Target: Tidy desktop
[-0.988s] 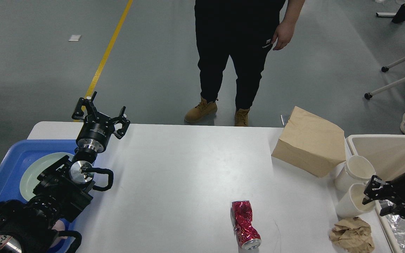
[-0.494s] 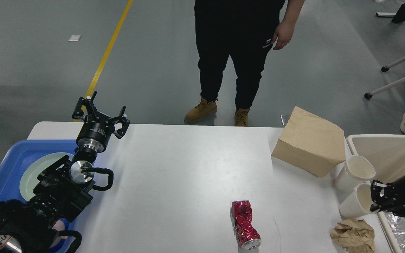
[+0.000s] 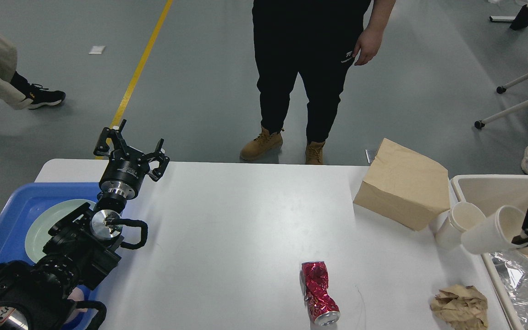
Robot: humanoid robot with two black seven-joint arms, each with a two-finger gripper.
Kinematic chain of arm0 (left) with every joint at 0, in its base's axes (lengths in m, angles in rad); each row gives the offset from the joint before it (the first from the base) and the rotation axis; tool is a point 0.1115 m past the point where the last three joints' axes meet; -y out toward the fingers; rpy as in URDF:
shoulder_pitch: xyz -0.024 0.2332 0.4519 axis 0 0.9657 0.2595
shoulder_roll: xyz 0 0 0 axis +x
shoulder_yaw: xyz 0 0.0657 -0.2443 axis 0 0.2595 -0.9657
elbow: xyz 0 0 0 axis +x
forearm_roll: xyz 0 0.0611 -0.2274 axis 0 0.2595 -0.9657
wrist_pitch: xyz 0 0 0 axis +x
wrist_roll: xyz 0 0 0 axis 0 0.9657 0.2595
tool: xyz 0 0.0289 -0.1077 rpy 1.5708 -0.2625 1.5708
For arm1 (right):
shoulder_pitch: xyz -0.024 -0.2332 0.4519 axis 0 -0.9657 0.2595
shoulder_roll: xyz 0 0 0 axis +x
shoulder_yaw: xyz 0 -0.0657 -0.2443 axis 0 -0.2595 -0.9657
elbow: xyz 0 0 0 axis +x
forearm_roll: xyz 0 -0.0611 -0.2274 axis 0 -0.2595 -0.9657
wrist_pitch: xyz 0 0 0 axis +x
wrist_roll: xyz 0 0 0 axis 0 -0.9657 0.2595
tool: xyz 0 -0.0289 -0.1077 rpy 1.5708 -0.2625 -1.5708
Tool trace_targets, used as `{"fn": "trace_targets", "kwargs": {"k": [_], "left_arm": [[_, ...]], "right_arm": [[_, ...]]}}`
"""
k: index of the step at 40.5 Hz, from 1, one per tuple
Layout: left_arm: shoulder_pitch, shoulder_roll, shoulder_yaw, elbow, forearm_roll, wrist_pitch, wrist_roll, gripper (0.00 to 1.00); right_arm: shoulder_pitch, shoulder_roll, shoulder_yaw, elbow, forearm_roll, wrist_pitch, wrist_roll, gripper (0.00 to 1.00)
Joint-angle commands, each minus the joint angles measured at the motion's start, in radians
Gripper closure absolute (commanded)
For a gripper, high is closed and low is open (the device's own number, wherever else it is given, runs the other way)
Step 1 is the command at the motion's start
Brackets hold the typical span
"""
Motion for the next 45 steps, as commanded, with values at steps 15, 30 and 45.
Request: {"fn": "trace_targets", "kwargs": {"k": [15, 30, 45], "left_arm": [[0.001, 0.000, 0.000, 0.000, 0.000, 0.000, 0.000, 0.04], [-0.001, 0.000, 0.000, 0.000, 0.000, 0.000, 0.000, 0.04], [-0.001, 0.000, 0.000, 0.000, 0.000, 0.000, 0.000, 0.04]], "right_arm": [[0.166, -0.061, 0.007, -0.060, 0.000, 0.008, -0.002, 1.00], [-0.192, 0.029, 0.013, -0.275, 0.015, -0.363, -0.003, 1.00], [-0.500, 0.160, 0.107, -0.381, 0.025, -0.708, -0.003, 0.00]]}}
